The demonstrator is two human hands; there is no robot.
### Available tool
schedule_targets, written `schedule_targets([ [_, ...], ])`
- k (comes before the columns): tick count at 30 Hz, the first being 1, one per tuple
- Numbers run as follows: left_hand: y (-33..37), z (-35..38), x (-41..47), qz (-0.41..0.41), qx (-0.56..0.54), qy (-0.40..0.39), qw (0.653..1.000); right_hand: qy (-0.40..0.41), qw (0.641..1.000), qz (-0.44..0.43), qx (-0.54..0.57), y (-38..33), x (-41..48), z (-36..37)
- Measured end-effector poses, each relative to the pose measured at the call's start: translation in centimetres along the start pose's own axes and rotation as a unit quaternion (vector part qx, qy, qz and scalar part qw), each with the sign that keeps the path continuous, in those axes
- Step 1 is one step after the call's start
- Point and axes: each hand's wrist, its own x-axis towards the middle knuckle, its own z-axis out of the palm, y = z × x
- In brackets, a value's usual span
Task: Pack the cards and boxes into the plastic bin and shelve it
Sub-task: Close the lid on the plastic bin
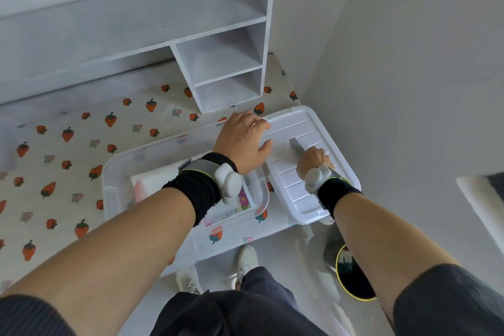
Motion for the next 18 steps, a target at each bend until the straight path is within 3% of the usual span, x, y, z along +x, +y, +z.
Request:
schedule_targets([
  [8,0.0,-4.1,-2.1,-0.020,0.007,0.035,0.999,0.062,0.996,-0.047,0.040,1.5,-3.1,-7.9],
  [18,-4.0,-8.5,-8.8,-0.134,-0.016,0.157,0.978,0.105,0.962,-0.235,-0.092,-5.6,-10.3,-10.7],
])
